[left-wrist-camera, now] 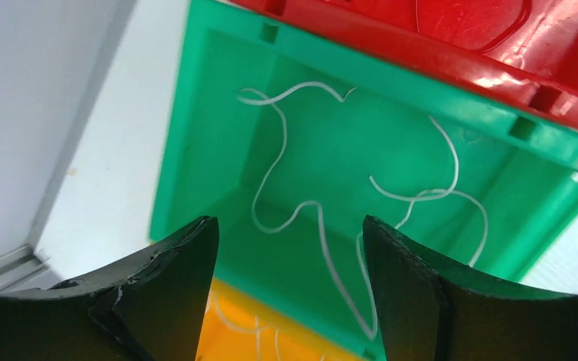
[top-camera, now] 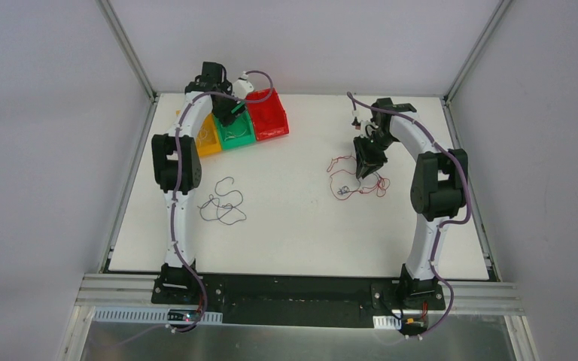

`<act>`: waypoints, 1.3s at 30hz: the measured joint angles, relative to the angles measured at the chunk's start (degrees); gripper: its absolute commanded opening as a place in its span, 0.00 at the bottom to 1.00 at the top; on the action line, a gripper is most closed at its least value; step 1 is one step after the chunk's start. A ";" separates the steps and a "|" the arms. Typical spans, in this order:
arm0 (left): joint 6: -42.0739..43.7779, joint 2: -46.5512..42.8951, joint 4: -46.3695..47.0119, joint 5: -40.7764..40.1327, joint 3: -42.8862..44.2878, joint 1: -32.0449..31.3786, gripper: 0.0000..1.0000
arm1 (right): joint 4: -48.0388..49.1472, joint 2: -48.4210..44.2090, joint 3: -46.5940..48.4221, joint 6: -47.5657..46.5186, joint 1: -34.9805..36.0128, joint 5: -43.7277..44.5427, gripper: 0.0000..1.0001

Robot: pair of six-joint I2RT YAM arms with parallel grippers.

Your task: Untangle the cables

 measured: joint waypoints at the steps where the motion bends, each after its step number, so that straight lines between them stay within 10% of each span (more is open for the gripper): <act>1: 0.11 1.44 -0.13 0.00 0.81 -0.13 0.70 | 0.00 0.00 0.00 0.00 0.00 0.02 0.26; 8: 1.55 8.35 -0.52 -0.28 2.84 -0.66 0.58 | 0.00 0.00 0.00 0.00 0.00 0.07 0.26; 14: 1.99 8.50 -0.61 -0.98 2.82 -1.33 0.00 | 0.00 0.00 0.00 -0.02 0.00 0.22 0.26; 39: -4.44 -20.94 -1.14 3.69 8.76 8.31 0.00 | 0.04 0.24 2.71 0.70 0.00 -1.33 0.25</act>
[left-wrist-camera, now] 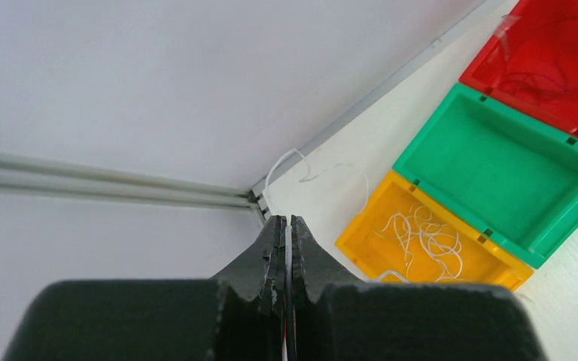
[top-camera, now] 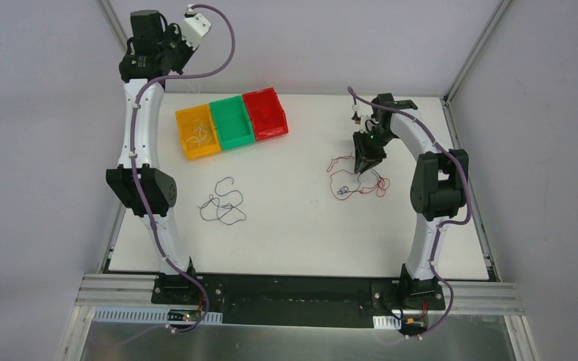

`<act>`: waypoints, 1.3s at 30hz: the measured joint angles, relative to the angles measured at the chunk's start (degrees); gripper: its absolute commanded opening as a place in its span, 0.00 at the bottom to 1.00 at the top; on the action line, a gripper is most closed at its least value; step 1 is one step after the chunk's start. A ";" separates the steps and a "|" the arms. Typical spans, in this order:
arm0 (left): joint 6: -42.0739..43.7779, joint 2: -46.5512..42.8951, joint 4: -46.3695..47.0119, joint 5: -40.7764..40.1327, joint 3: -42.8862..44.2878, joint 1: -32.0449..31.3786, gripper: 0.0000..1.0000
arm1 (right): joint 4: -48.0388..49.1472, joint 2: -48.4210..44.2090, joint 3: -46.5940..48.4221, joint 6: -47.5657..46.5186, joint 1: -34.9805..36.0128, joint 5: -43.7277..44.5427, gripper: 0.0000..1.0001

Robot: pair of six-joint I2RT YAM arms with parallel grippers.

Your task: Untangle the cables

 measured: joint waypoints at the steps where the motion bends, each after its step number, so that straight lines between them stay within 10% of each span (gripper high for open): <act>1: -0.17 0.00 -0.24 0.02 0.04 0.72 0.00 | -0.02 0.00 0.00 0.02 0.00 0.00 0.26; 27: -3.43 10.23 0.00 2.40 -17.59 2.80 0.01 | -0.04 0.02 -0.07 -0.28 0.02 0.63 0.25; 31: -5.16 12.74 -0.83 3.04 -19.85 2.80 0.53 | -0.11 0.02 -0.50 -0.39 0.02 0.90 0.25; 39: -7.61 5.99 -0.57 6.80 -22.73 2.86 0.99 | -0.31 0.02 -0.59 -0.68 0.00 0.87 0.25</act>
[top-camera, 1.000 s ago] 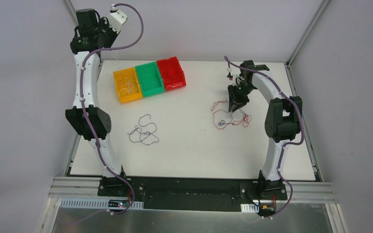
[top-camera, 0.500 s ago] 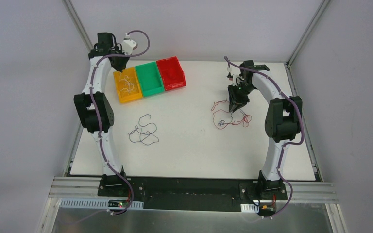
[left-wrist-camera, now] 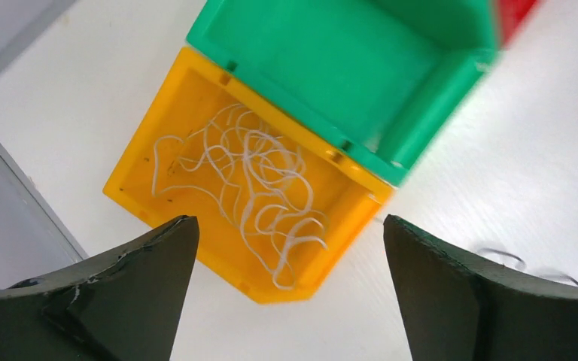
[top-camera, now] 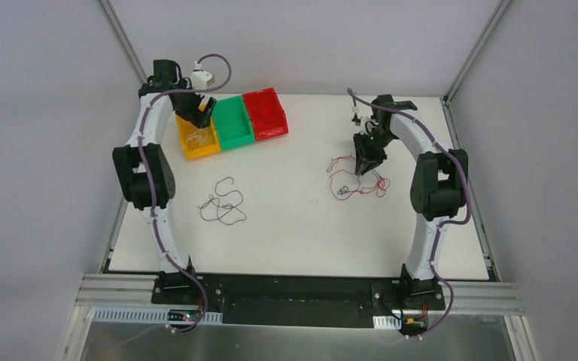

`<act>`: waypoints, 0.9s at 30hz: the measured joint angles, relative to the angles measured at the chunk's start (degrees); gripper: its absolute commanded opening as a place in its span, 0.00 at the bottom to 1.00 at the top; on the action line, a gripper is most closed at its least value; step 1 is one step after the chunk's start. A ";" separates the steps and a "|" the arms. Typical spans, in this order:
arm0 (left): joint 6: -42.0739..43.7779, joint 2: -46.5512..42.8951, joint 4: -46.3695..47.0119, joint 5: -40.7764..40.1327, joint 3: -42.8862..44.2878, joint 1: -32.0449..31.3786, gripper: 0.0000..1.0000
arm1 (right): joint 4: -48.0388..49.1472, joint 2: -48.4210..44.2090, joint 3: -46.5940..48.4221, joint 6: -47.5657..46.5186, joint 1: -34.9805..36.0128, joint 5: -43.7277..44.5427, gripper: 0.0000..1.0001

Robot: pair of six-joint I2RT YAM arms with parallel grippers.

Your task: Untangle the cables

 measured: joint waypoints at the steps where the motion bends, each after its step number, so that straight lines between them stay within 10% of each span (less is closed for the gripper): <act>1: 0.24 -2.91 0.09 1.36 -1.84 0.07 0.99 | 0.00 0.00 0.02 -0.02 0.00 0.00 0.26; 10: 11.19 -31.74 -7.56 11.26 -24.28 -2.43 0.99 | -0.39 0.00 0.00 0.00 -0.37 -0.55 0.26; 27: 16.96 -20.63 -5.11 -1.01 -46.01 -13.42 0.99 | -0.59 -0.26 -2.29 0.04 -0.42 -1.38 0.26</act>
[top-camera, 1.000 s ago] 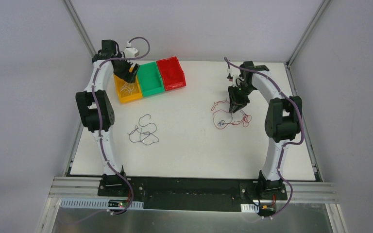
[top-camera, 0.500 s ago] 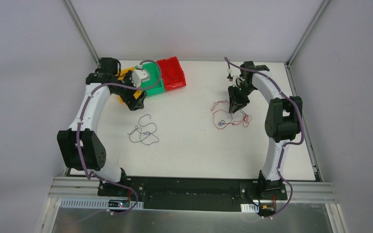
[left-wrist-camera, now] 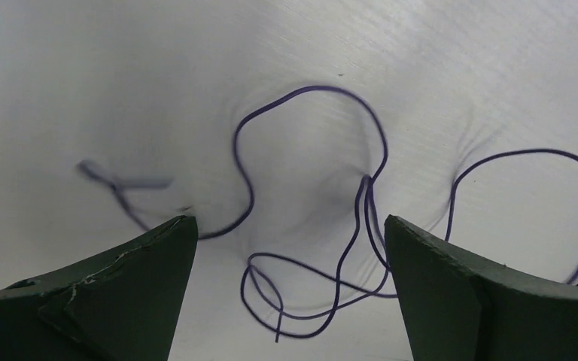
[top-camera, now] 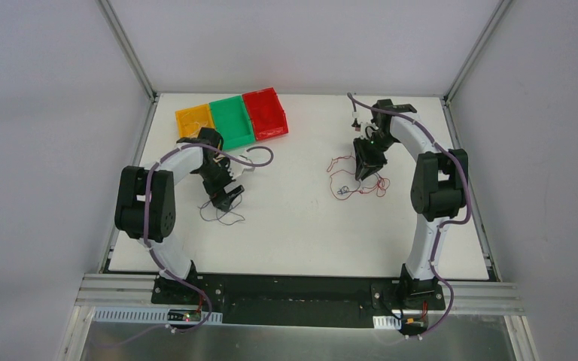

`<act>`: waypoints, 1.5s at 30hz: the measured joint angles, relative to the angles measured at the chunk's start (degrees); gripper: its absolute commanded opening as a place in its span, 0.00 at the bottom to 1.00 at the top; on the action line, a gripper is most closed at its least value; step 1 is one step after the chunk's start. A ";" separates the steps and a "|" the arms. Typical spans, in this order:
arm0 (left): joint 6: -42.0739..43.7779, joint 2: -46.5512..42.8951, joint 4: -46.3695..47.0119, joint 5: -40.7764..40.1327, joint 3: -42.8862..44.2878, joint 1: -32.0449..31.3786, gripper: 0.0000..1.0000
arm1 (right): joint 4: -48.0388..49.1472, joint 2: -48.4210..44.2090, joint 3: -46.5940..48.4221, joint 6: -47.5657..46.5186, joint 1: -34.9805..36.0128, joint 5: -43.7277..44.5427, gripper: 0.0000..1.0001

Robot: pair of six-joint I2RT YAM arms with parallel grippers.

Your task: Untangle the cables

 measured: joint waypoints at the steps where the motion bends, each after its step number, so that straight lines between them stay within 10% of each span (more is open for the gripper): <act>1: 0.09 0.20 0.85 -0.94 -1.33 -0.59 0.99 | 0.02 -0.11 -0.26 0.00 0.00 0.04 0.26; 4: 0.59 -0.22 2.82 -3.82 -3.54 -1.77 0.88 | 0.00 -0.46 -0.63 0.00 -0.02 0.13 0.26; 12: -0.57 -0.52 6.75 -7.89 -4.87 -2.10 0.00 | 0.02 -1.62 -1.20 -0.02 -0.26 0.15 0.26; 28: -11.02 -1.57 -2.89 5.35 29.44 -1.97 0.00 | 0.04 -1.62 -0.48 0.00 -0.35 0.15 0.26; 45: -18.82 22.49 -4.52 9.99 72.76 0.92 0.00 | -0.07 -1.77 -0.52 -0.22 -0.85 1.40 0.25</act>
